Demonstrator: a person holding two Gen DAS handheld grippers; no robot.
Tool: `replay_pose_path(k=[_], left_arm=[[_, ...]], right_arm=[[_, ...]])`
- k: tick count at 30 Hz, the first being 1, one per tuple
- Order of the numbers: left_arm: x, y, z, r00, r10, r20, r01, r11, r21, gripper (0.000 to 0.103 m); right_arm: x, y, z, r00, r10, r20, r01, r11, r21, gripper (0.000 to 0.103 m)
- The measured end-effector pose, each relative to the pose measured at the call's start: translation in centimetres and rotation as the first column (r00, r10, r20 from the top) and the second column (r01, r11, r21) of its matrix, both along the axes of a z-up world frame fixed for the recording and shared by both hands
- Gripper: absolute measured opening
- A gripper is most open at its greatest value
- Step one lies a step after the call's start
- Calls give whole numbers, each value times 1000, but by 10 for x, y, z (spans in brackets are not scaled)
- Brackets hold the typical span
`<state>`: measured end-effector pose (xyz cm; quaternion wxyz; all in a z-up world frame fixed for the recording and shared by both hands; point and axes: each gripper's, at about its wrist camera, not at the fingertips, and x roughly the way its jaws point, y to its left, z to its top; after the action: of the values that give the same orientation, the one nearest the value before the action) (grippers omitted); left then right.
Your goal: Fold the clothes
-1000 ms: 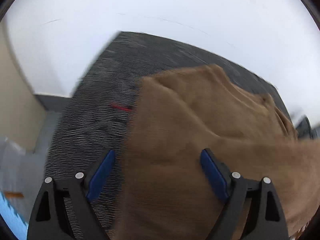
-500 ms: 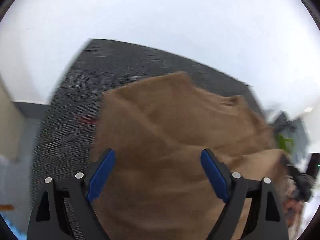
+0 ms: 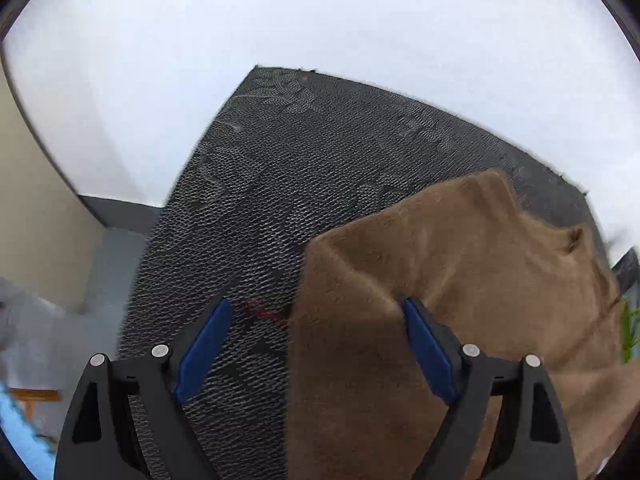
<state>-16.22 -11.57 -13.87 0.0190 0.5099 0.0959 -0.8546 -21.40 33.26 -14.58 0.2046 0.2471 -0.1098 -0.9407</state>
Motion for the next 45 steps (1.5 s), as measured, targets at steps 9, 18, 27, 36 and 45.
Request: replay_pose_path(k=[9,18,27,36,45], left_arm=[[-7,-12,26,997,-60,40,43,941,335,91],[-7,2,31,997,-79,13,72,955,288,102],[-17,2,11,996,-76,38,70,988,136,17],[-1,-39,49,985,81,-151,-59,988,144,3],[4,-34,35,995,-39,-97,64,961,267,3]], right_arm=[[-21,-3,-41,987,-20,161,17,1000,19,12],[-25,-3,-53,980,-11,196,7,1000,17,12],[-24,-1,-52,980,-18,196,15,1000,14,12],[-28,-12,-32,994,-58,92,52,996,72,12],[-66,-19,-64,978,-104,180,67,977,202,12]])
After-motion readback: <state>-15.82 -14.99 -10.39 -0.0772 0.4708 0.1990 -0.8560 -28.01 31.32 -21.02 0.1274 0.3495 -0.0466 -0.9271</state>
